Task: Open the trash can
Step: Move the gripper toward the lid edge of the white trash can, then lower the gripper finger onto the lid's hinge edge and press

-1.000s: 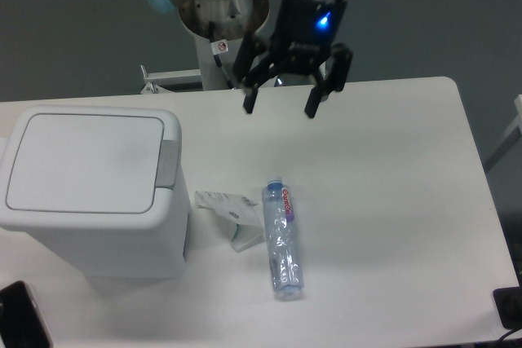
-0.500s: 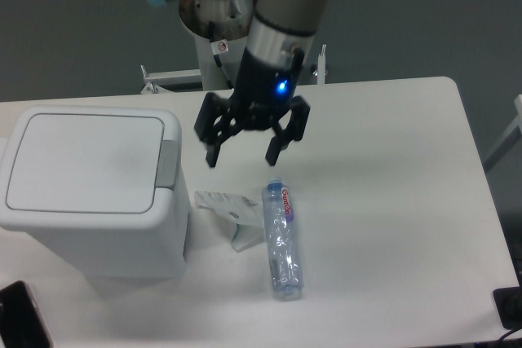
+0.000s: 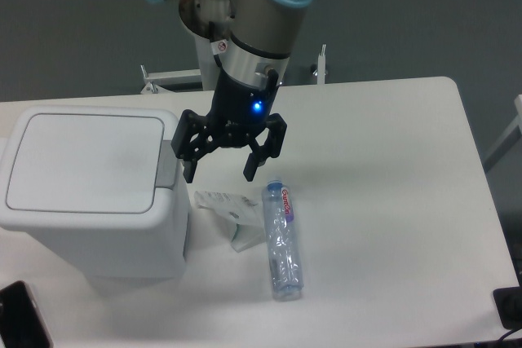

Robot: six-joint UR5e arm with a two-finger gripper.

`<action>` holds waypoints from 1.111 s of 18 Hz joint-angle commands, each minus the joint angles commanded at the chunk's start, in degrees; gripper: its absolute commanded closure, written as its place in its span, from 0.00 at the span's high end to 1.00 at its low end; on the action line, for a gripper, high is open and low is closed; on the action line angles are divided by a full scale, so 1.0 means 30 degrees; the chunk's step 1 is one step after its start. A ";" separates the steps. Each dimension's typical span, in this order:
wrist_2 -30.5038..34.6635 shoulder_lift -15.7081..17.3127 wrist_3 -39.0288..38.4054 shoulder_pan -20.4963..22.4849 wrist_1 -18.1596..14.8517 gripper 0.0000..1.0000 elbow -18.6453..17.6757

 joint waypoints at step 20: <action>0.0029 0.0148 0.0088 -0.0178 0.0088 1.00 -0.0353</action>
